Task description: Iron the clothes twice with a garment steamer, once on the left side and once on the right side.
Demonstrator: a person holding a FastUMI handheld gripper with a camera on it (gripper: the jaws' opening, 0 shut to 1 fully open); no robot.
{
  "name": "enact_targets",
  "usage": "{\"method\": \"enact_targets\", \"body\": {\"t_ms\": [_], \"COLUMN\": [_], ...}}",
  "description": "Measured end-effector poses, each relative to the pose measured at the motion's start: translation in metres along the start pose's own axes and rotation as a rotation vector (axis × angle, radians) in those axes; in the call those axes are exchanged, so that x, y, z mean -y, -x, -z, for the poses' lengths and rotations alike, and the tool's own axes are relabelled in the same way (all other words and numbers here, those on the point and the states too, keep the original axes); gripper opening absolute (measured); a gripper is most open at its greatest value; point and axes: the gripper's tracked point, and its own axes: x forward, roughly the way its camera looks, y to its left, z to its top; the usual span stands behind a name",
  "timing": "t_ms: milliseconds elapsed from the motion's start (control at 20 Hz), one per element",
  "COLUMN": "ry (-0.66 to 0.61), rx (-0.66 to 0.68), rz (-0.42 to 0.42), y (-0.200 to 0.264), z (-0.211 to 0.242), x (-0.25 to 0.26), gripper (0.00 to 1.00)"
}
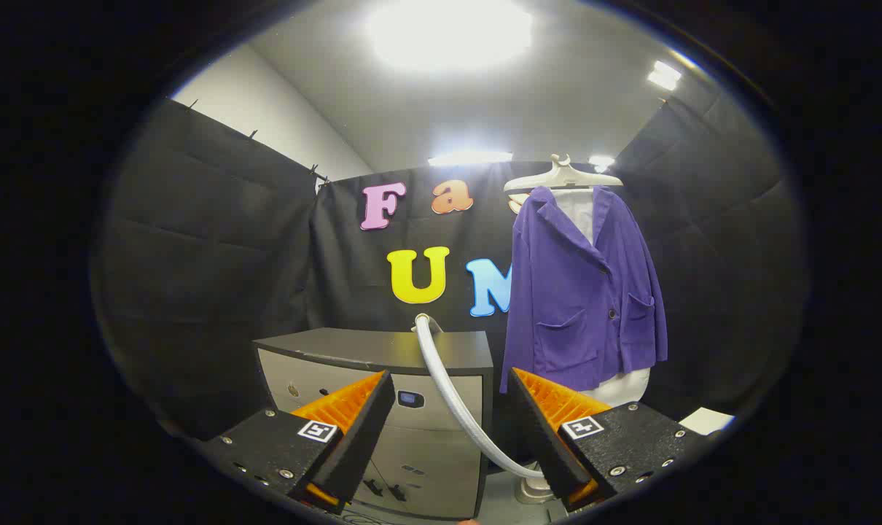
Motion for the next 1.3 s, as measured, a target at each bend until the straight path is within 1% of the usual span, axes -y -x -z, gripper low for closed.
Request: {"method": "enact_targets", "body": {"t_ms": [1050, 1300], "ry": [-0.004, -0.008], "rx": [-0.003, 0.002], "rz": [0.015, 0.009], "y": [0.002, -0.001], "z": [-0.002, -0.018], "x": [0.001, -0.001], "gripper": [0.96, 0.95]}}
